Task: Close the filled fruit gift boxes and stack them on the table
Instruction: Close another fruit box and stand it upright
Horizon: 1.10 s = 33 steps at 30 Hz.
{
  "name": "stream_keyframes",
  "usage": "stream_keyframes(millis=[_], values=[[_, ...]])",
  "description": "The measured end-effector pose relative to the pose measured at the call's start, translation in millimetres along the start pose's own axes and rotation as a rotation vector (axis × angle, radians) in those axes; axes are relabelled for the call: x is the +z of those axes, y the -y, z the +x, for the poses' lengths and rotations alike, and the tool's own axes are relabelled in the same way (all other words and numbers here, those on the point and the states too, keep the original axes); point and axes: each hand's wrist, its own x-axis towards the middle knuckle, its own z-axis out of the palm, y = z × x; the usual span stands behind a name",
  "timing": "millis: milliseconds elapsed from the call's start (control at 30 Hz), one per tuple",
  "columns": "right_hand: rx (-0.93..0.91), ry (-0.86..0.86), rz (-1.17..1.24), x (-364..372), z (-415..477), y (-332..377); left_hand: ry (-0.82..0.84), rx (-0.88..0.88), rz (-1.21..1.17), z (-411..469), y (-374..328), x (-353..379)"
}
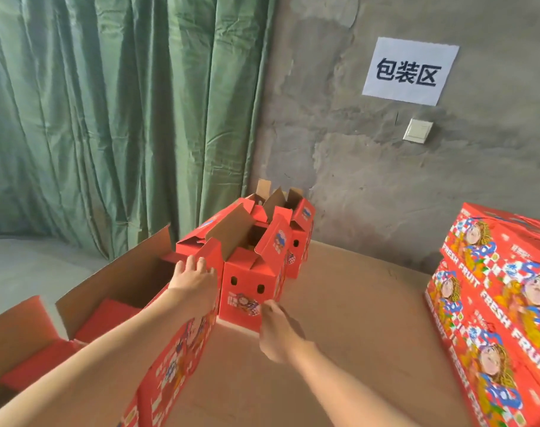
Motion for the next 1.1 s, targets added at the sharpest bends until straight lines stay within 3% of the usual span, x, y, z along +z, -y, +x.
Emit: stream_keyframes(millis=[300, 500, 900, 1100], values=[[0.23, 0.12, 0.128, 30, 109, 0, 0.331, -0.22, -0.062, 48, 11, 71], [0.284, 0.1, 0.198, 33, 131, -17, 0.334, -0.254, -0.038, 57, 10, 81], [0.295, -0.112, 0.225, 37, 29, -78, 0.334, -0.231, -0.033, 45, 8, 66], [0.208, -0.139, 0.23, 47, -72, -87, 0.218, -0.145, 0.158, 37, 13, 63]])
